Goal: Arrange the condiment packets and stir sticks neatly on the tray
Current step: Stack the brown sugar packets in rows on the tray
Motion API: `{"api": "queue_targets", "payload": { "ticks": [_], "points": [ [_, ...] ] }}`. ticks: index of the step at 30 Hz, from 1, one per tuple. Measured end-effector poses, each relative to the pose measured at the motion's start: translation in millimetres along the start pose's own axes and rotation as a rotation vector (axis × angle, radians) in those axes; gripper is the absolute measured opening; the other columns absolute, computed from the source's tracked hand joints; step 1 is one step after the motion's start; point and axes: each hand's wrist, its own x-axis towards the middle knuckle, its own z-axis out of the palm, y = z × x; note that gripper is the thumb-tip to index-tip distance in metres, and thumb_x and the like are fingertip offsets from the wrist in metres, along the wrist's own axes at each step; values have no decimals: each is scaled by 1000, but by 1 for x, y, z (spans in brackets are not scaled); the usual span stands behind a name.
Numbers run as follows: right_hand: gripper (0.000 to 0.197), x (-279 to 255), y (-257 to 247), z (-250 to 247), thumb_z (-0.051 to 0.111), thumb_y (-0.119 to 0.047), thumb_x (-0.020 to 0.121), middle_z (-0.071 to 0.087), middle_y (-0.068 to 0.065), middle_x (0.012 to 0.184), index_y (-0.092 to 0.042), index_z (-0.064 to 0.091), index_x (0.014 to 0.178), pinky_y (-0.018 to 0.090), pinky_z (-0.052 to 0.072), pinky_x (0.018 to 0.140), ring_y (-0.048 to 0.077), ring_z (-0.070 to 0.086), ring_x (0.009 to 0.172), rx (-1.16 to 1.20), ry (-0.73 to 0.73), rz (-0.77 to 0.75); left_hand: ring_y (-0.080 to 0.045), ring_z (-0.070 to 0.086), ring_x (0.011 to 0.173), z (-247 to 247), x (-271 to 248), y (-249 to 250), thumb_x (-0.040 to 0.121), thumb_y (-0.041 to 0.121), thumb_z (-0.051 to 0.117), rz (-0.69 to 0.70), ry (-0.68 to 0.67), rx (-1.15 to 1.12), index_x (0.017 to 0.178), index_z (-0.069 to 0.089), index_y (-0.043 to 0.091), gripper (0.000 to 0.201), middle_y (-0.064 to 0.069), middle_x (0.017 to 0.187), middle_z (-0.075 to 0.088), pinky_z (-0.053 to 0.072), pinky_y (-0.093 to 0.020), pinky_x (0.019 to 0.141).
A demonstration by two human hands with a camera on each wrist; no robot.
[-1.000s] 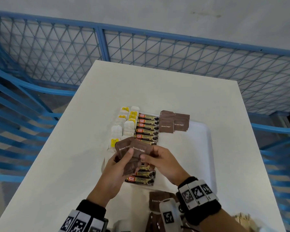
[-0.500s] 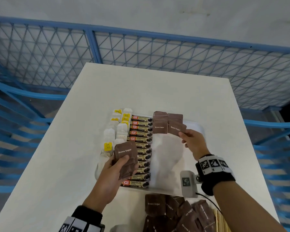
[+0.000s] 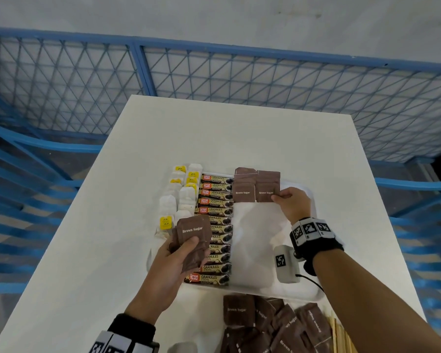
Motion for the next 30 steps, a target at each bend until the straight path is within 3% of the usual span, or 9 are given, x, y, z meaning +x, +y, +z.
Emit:
{"api": "queue_targets", "payload": {
  "ticks": [3, 5, 8, 10, 13, 16, 23, 27, 30],
  "points": [
    [24, -4, -1, 1, 70, -15, 80, 57, 1, 80, -5, 58, 98, 21, 37, 69, 18, 52, 81, 11, 53, -4, -22, 65, 71, 4, 2, -1, 90, 9, 56, 11, -13, 24, 106, 63, 13, 18, -11, 78, 71, 56, -26, 65],
    [32, -10, -5, 0, 70, -16, 80, 54, 7, 90, -4, 53, 105, 18, 34, 67, 18, 50, 81, 11, 98, -44, -20, 66, 69, 6, 5, -2, 89, 8, 57, 15, -6, 32, 102, 64, 13, 16, -11, 77, 72, 56, -27, 65],
    [23, -32, -22, -2, 65, -21, 85, 56, 3, 90, -7, 56, 101, 16, 34, 64, 15, 52, 80, 16, 48, -151, -19, 67, 66, 9, 9, -3, 87, 4, 59, 30, -5, 27, 100, 63, 11, 15, -10, 75, 71, 56, -27, 64],
    [18, -54, -36, -4, 56, -31, 91, 57, -7, 81, -13, 59, 94, 15, 37, 64, 9, 52, 74, -46, -156, -239, -18, 66, 65, 12, 11, -3, 86, 3, 60, 38, -19, 15, 99, 64, 9, 15, -10, 74, 70, 57, -26, 62],
    [30, -90, -48, -3, 48, -36, 94, 60, -8, 79, -10, 64, 97, 10, 40, 61, 3, 52, 66, 26, -561, -306, -19, 66, 64, 15, 14, -3, 84, 3, 63, 41, -31, 30, 99, 64, 8, 16, -10, 73, 69, 56, -26, 62],
    [22, -109, -46, 5, 61, -25, 88, 58, -6, 70, -4, 63, 90, 9, 39, 53, -4, 50, 55, 176, -703, -295, -18, 67, 64, 17, 17, -3, 80, 4, 66, 52, -18, 50, 101, 64, 6, 21, -10, 72, 70, 57, -26, 60],
    [9, -105, -39, 12, 62, -8, 87, 57, 1, 66, -1, 58, 82, 14, 43, 54, 2, 54, 55, 311, -699, -241, -19, 70, 69, 11, 16, -7, 89, 4, 57, -5, -8, 38, 110, 61, 5, 22, -12, 80, 73, 56, -25, 60],
    [8, -76, -28, 8, 61, -9, 88, 59, 0, 68, -7, 60, 80, 16, 40, 54, 7, 52, 59, 256, -496, -186, -22, 70, 70, 7, 14, -6, 90, -1, 51, -31, 5, -29, 114, 58, 4, 26, -17, 83, 72, 56, -26, 59],
    [11, -51, -19, 8, 65, -12, 85, 61, 3, 69, -13, 60, 75, 21, 40, 61, 10, 51, 60, 169, -312, -153, -23, 70, 74, 5, 13, -7, 91, 0, 51, -34, 10, -25, 117, 57, 6, 28, -20, 92, 71, 56, -25, 59]
  ]
}}
